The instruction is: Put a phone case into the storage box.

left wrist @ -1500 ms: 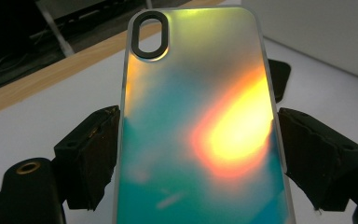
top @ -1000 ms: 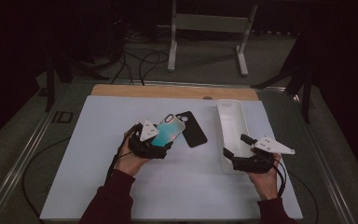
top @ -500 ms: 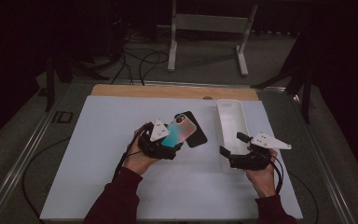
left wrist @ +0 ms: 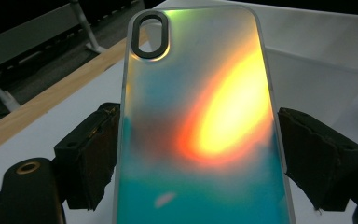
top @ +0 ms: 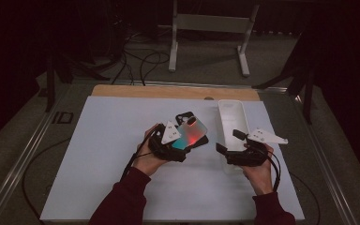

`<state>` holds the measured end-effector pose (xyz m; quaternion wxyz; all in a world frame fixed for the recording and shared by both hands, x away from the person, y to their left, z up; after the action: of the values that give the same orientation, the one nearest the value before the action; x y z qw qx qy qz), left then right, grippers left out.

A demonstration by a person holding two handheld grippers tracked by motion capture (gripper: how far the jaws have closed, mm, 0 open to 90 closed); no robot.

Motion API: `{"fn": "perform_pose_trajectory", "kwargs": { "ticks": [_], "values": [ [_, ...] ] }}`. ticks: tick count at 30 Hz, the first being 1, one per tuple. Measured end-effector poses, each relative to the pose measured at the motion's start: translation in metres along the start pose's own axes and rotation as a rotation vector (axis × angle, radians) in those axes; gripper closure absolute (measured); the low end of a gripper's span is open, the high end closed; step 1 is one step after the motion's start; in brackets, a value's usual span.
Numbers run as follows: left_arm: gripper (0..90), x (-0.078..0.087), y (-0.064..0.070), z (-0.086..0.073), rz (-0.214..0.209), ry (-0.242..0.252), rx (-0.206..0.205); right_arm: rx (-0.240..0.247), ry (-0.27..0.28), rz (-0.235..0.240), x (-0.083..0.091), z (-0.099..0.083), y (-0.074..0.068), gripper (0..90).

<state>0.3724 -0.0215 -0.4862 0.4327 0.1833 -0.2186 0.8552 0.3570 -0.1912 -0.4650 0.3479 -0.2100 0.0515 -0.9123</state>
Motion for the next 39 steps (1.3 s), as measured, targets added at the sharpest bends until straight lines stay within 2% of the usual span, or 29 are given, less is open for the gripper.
{"fn": "perform_pose_trajectory", "kwargs": {
  "ticks": [9,16,21,25,27,30,34,36,39],
  "values": [
    [16.7,-0.001,0.013,0.011,-0.015,0.032,-0.030,-0.011,-0.005,0.046,-0.015,0.007,-0.014,8.4],
    [16.7,0.001,0.019,0.017,-0.016,0.054,-0.041,-0.065,-0.009,0.090,-0.027,0.013,-0.025,9.3],
    [16.7,0.006,0.023,0.023,-0.029,0.085,-0.046,-0.099,-0.023,0.122,-0.033,0.016,-0.033,15.5],
    [16.7,0.009,0.026,0.028,-0.033,0.113,-0.043,-0.131,-0.040,0.133,-0.037,0.016,-0.037,30.5],
    [16.7,0.009,0.027,0.028,-0.030,0.119,-0.043,-0.169,-0.046,0.166,-0.038,0.016,-0.040,40.2],
    [16.7,0.007,0.029,0.027,-0.034,0.114,-0.043,-0.179,-0.070,0.186,-0.039,0.014,-0.046,52.5],
    [16.8,0.003,0.031,0.023,-0.047,0.097,-0.039,-0.188,-0.063,0.191,-0.040,0.016,-0.049,73.1],
    [16.8,0.001,0.031,0.022,-0.030,0.091,-0.043,-0.201,-0.062,0.207,-0.040,0.017,-0.052,77.8],
    [16.7,-0.001,0.030,0.021,0.018,0.068,-0.068,-0.196,-0.066,0.190,-0.041,0.017,-0.055,82.7]
  ]
}}
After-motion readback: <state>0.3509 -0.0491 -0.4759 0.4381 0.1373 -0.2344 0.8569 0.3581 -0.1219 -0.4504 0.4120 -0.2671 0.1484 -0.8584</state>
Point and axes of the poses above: each handheld gripper's, and its own axes: x roughly backward along the jaws, z roughly out of its top, y roughly to its right, the point moved 9 cm from there along -x, roughly forward along the jaws, and after that the axes turned 6 degrees about -x, right-handed, at the moved point
